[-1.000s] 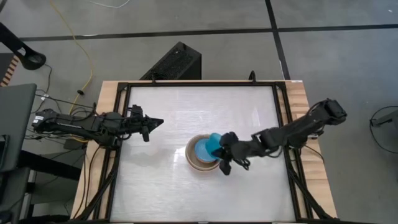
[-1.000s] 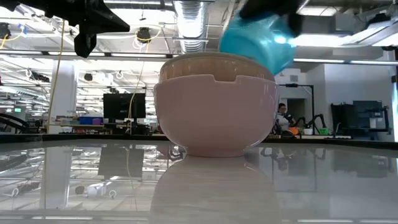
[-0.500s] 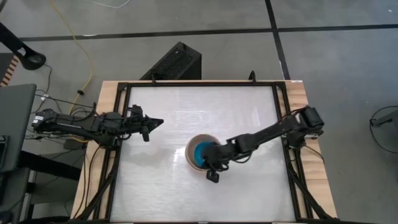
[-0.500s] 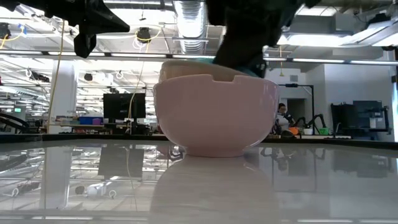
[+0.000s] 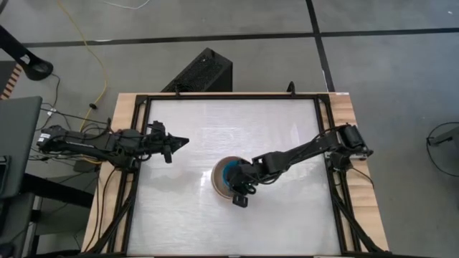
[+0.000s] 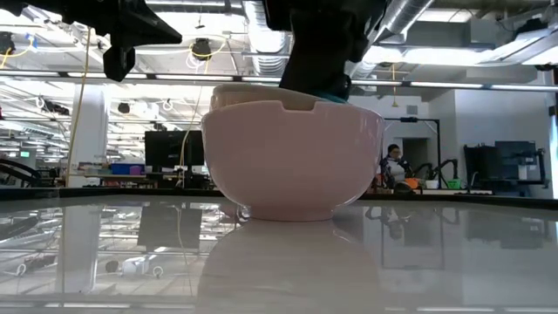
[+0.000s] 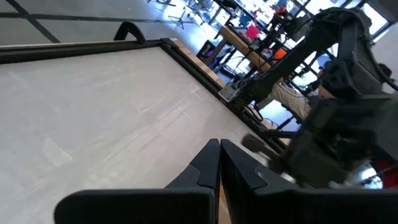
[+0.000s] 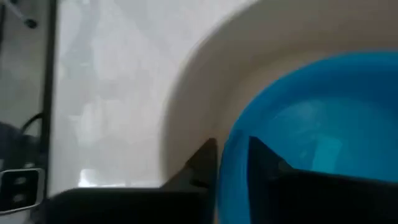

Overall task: Nest bowls inside each other
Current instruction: Stack the blue bowl on top of the blue patterned bowl, then return to Home Position

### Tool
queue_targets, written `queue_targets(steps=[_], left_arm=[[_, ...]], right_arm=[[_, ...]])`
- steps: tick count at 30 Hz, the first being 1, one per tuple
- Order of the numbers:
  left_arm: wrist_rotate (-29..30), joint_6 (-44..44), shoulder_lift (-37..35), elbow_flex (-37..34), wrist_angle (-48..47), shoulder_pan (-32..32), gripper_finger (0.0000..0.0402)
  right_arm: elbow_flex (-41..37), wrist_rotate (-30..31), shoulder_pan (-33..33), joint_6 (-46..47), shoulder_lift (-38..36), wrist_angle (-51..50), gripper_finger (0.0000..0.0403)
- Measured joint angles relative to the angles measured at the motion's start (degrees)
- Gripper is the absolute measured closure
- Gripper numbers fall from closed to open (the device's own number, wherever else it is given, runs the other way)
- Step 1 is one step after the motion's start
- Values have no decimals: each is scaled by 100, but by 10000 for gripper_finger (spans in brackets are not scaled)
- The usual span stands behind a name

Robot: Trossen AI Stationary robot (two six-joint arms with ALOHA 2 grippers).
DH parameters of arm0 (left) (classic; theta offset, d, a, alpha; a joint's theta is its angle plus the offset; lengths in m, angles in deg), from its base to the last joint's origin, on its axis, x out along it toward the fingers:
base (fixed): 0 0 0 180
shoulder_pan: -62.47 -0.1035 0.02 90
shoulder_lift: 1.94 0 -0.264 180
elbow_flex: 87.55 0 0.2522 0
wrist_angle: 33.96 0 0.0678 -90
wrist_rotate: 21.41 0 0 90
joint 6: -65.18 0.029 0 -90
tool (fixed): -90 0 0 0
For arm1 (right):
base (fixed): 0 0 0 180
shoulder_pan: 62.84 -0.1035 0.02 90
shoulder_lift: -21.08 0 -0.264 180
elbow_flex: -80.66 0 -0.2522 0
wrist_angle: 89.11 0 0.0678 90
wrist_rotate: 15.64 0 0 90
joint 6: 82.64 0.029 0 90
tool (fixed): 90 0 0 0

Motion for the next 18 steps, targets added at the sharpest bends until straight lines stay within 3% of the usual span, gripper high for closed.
queue_targets(steps=[10,18], left_arm=[[-639,-133,4,0,0,-1,401],[-1926,-135,489,-2,730,97,401]], right_arm=[[-4,-74,-195,424,-73,146,196],[0,945,-456,574,-743,401,192]])
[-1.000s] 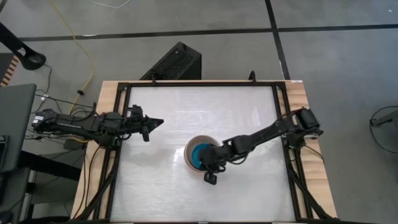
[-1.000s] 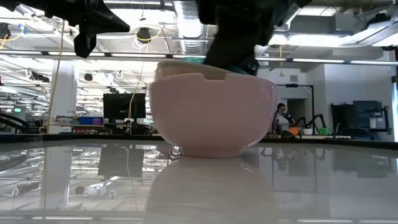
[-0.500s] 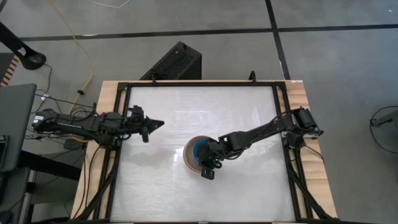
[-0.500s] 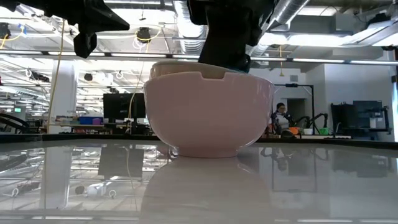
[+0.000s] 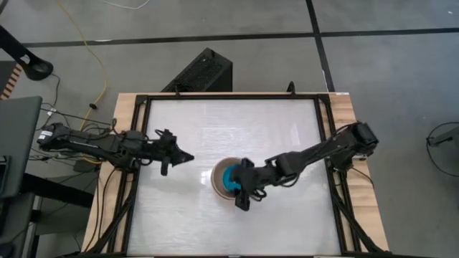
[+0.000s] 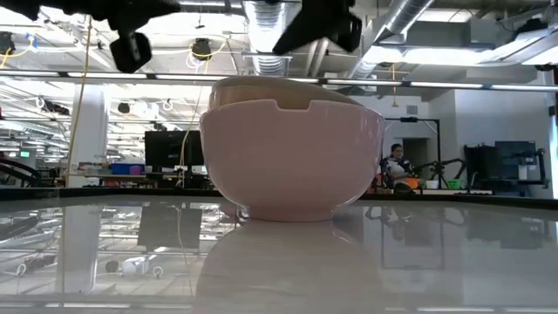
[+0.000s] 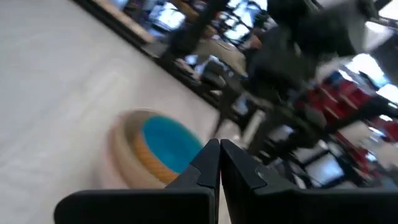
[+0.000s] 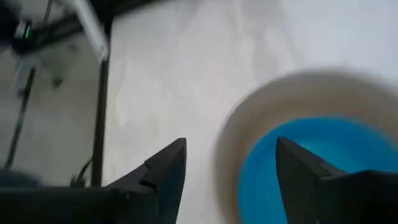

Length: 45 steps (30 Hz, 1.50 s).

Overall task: Nest bowls inside each other
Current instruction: Return to Home Position

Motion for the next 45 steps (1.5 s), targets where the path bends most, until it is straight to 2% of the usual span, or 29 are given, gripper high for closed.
queue_targets(steps=[2,7,12,18,23,29,37,45], left_arm=[[-143,104,292,0,380,105,401],[-67,594,1205,0,891,473,401],[502,1185,2105,0,1593,832,401],[1100,1704,2947,0,2369,900,401],[1115,1821,3501,0,2709,831,401],[1099,1808,3998,1,3281,830,401],[969,1662,4449,2,3569,828,401],[1016,1663,4439,2,3654,824,402]], right_arm=[[0,352,-32,3,-203,0,200],[2,1025,-173,7,-624,-39,225],[-2,1646,-402,30,-903,-204,249],[-75,1964,-635,472,-1101,-646,268],[-79,2118,-809,717,-1139,-758,270],[-79,2240,-955,970,-1141,-907,271],[-79,2287,-976,1074,-1146,-999,271],[-79,2623,-1046,1067,-1297,-1122,271]])
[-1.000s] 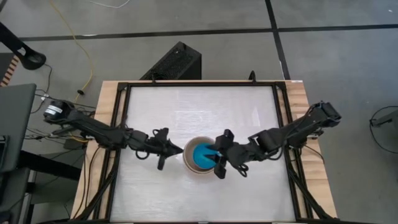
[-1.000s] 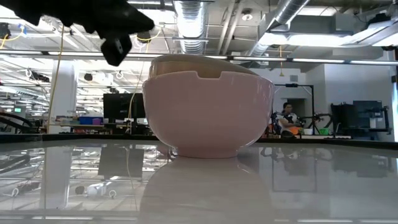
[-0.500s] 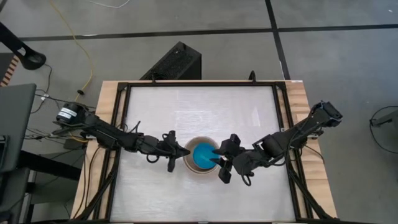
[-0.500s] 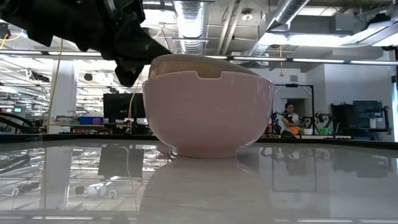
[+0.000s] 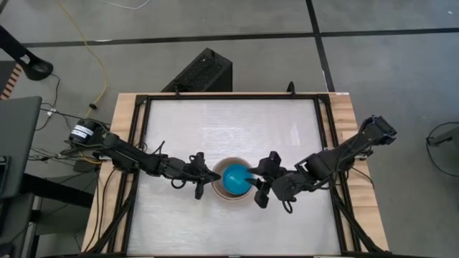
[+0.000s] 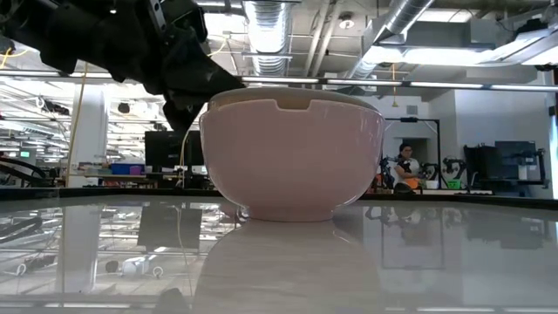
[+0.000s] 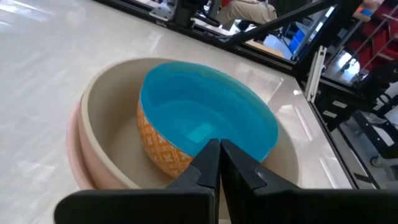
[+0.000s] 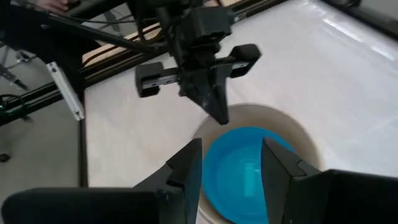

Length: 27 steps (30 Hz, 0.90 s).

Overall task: Nest bowls inside each other
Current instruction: Return to Home Position

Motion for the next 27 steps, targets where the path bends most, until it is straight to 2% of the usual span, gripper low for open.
queue_targets(steps=[5,7,10,15,19,27], left_arm=[[-11,2,-120,-7,173,-93,402],[-39,119,-383,-4,490,-125,401],[2,467,-983,-2,381,-178,402],[217,737,-2282,-2,-871,-352,401],[216,743,-3138,-2,-1976,-404,401],[369,685,-4296,-2,-3477,-404,401]], right_arm=[[0,582,-178,-6,-130,-405,271],[0,819,-290,89,-188,-610,271],[0,1156,-490,353,-283,-1004,271],[0,1593,-845,1085,-431,-1921,272],[0,1761,-1089,1654,-558,-2635,288],[-56,1725,-1344,2142,-854,-3707,374]])
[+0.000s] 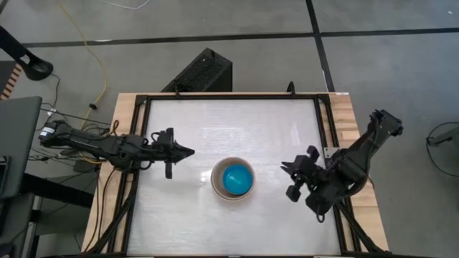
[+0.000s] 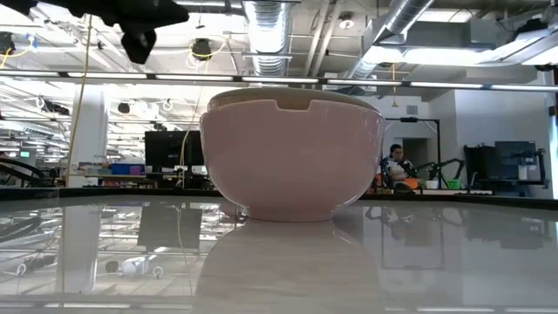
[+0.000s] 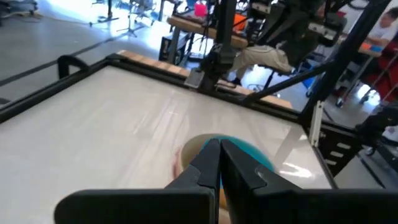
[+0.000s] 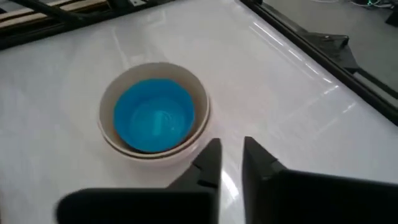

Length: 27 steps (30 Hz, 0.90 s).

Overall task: Nest bowls inside each other
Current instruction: Return to Home Position

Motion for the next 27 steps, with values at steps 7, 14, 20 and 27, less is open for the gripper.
queue_targets(steps=[7,14,20,27], left_arm=[[93,-111,-303,0,-357,-2,401],[96,-160,-306,0,-467,-1,401],[286,-160,-304,0,-623,-11,401],[169,-191,-304,0,-736,-432,401]], right_arm=[[-1045,-185,-5,-429,-1080,909,398],[-2300,-785,335,-2005,-2536,2718,402],[-3444,-1708,1118,-3154,-3699,4024,403],[-4575,-3096,2342,-4064,-4784,4950,403]])
